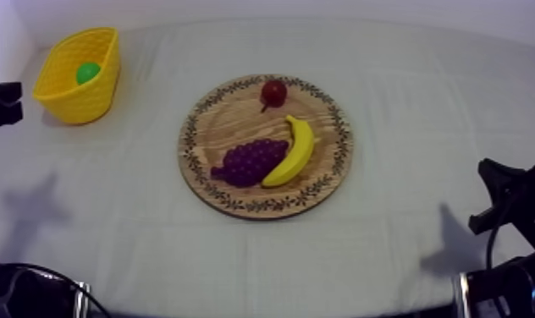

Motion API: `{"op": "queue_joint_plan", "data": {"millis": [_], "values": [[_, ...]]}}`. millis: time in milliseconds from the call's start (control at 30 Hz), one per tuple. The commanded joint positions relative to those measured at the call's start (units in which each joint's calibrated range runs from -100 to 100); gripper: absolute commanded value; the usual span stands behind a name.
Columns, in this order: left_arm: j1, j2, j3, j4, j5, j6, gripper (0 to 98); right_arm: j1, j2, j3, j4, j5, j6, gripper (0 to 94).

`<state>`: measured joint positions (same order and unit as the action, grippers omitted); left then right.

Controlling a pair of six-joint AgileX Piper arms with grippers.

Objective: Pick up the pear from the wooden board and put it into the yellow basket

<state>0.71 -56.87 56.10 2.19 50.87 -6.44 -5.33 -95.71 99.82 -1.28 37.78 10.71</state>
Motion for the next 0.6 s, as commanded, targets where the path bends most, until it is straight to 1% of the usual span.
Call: {"op": "queue_joint_plan", "data": {"millis": [0,367,567], "values": [[-0.09,-6.7,7.19,0.05,-1.21,-0.06,0.2,-0.03,-0.04,-0.05,-0.01,0.04,0.01,0.4],[0.68,-26.49,25.18,0.08,-6.91,-1.48,0.1,-0.03,-0.04,-0.05,-0.01,0.04,0.01,0.4],[0.14,-35.44,32.07,-0.18,-7.92,-2.15,0.0,-0.03,-0.04,-0.05,-0.01,0.04,0.01,0.4]]}}
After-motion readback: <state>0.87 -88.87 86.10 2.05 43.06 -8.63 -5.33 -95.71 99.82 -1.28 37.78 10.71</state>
